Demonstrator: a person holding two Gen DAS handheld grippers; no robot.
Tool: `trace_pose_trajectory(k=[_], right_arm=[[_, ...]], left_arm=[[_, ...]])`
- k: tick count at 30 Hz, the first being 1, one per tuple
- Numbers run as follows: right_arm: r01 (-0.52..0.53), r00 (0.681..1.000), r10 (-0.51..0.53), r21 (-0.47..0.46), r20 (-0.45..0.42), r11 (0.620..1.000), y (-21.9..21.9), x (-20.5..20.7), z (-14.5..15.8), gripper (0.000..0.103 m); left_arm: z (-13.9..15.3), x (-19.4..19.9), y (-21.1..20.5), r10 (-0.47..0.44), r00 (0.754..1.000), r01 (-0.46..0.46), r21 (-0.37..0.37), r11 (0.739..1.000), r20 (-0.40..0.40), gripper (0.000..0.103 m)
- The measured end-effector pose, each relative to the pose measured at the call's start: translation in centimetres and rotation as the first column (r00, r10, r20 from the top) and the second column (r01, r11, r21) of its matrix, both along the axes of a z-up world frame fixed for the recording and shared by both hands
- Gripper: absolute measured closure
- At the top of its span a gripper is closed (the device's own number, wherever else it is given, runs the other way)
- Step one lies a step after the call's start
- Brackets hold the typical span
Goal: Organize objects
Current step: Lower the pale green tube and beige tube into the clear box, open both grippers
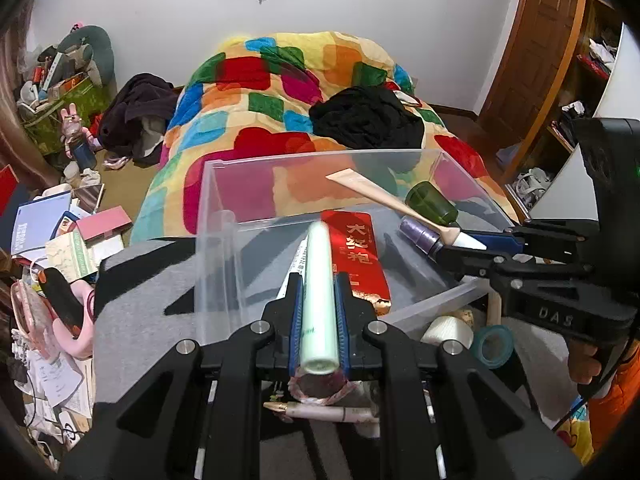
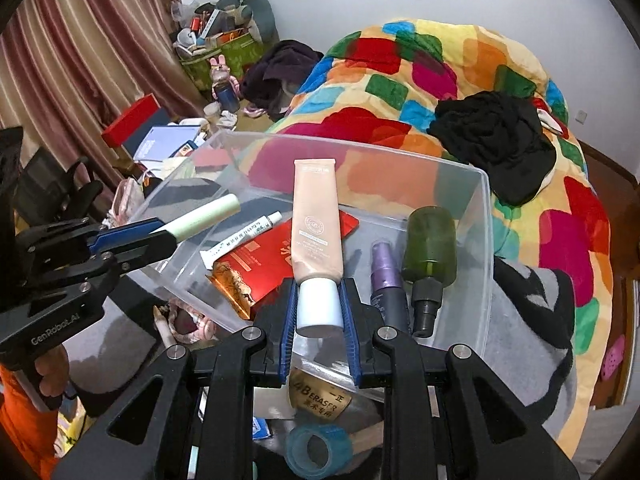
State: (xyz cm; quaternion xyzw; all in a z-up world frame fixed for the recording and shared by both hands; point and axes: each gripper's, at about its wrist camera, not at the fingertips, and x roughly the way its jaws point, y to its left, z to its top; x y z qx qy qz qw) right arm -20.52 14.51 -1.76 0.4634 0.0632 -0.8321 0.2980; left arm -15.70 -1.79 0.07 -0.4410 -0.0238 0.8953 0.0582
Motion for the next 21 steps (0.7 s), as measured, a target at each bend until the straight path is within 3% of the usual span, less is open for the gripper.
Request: trace_pose_trajectory(k=[5, 9, 15, 19, 21], right_arm=[[0.021, 1.0, -0.021, 0.015, -0.001, 1.0, 0.3, -0.2, 0.2, 0.081], [0.036, 0.999, -0.036, 0.002, -0.008, 0.999, 0.8, 0.1, 0.5, 0.072], [0.045, 0.997, -0.046, -0.021, -0.057, 0.999, 1.5, 1.7, 2.1, 0.069], [0.051, 0.992, -0.054, -0.028, -0.113, 0.998, 2.0, 3.4, 3.3, 0.063], [0.055, 0.988, -0.059, -0.032, -0.141, 0.998, 2.3, 4.2, 3.8, 0.055]], left_arm=[[-0.2, 0.0, 0.5, -0.01, 1.0, 0.01, -0.004, 1.0, 0.003, 0.088], [0.4, 0.5, 0.8, -0.015, 1.0, 0.015, -0.012, 1.0, -0.016, 0.088], [1.7, 1.7, 1.0, -0.018, 0.998, 0.016, -0.033, 0.999, -0.06, 0.086], [2.5, 3.1, 1.0, -0.014, 0.995, 0.01, -0.039, 0.999, -0.098, 0.066], [2.7, 3.9, 1.1, -0.008, 0.993, 0.003, -0.049, 0.999, -0.116, 0.062]])
